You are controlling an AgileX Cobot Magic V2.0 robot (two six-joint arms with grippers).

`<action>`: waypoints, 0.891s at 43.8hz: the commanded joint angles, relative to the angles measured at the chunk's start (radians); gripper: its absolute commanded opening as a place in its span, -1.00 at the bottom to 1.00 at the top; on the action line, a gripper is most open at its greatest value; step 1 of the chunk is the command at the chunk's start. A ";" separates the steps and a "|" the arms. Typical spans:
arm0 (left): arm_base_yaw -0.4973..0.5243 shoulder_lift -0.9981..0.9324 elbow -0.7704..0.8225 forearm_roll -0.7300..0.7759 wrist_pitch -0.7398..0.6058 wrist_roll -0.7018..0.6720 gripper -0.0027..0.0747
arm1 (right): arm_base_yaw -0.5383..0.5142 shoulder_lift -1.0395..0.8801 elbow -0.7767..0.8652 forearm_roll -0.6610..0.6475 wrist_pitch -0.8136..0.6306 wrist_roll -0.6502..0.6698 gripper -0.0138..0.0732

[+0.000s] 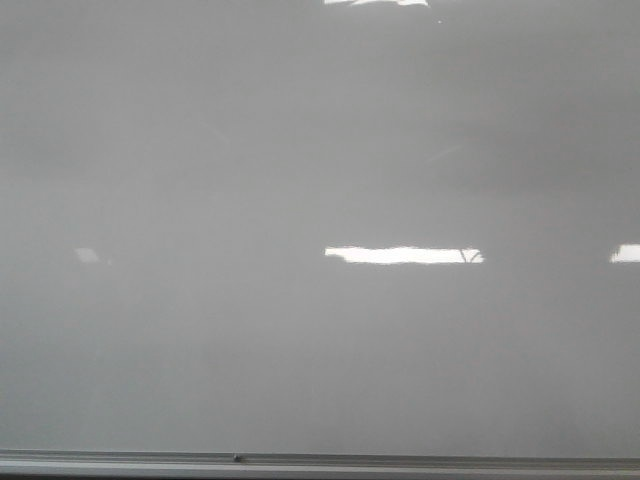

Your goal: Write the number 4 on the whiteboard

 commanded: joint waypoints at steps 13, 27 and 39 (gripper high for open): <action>0.004 -0.012 -0.024 -0.012 -0.109 -0.011 0.21 | -0.008 0.094 0.090 0.012 -0.440 0.101 -0.84; 0.004 -0.012 -0.024 -0.012 -0.122 -0.011 0.21 | -0.008 0.302 0.040 0.025 -0.578 0.101 -0.84; 0.004 -0.012 -0.024 -0.012 -0.122 -0.011 0.21 | -0.008 0.466 -0.099 0.025 -0.583 0.094 -0.84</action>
